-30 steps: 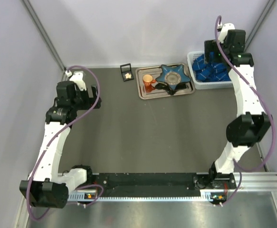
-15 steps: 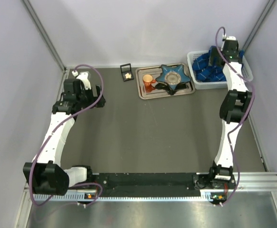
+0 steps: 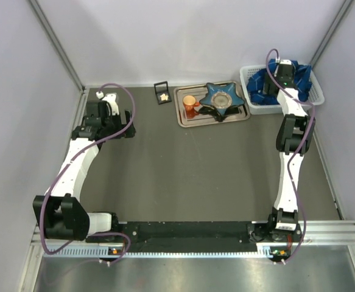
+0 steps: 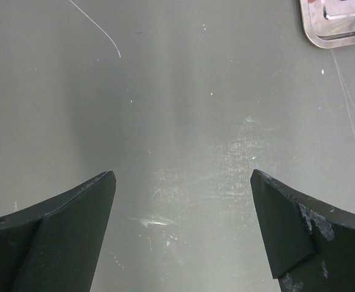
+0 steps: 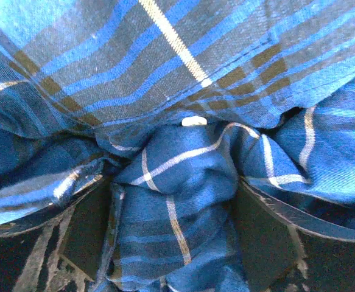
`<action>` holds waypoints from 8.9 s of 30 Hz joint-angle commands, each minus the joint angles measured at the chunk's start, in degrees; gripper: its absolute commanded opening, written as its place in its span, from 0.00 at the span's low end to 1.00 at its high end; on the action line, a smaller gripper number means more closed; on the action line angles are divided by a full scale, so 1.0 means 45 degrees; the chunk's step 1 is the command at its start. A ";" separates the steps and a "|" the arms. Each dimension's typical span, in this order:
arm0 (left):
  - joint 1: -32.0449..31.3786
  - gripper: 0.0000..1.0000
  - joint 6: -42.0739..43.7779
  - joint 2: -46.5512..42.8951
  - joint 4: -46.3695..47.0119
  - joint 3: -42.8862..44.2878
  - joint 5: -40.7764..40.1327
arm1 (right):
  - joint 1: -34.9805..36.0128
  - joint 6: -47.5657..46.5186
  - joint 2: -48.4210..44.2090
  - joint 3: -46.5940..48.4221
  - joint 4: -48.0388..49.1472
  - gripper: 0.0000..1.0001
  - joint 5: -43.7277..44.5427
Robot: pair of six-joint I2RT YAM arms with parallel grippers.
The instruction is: Pin the brooch onto the clothing
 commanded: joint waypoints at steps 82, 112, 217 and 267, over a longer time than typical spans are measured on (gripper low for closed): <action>0.0126 0.99 0.0300 -0.3148 -0.3353 0.2725 0.0616 | 1.1309 0.4337 -1.6256 -0.4809 0.1003 0.00 -1.3380; -0.2468 0.91 0.6979 0.0052 0.0182 -0.1651 0.6888 | 0.3846 0.1990 -1.5554 -1.5466 -0.4915 0.98 -1.3111; -0.2878 0.00 1.3674 0.2502 -0.7471 0.6209 0.8099 | 0.2147 -0.4422 -1.2581 -0.6463 -0.9834 0.00 -1.1076; -1.0399 0.70 1.6609 -1.1546 -0.0761 -0.9852 0.1810 | 0.5194 -0.9533 -1.9306 -1.8029 -0.7220 0.00 -0.8446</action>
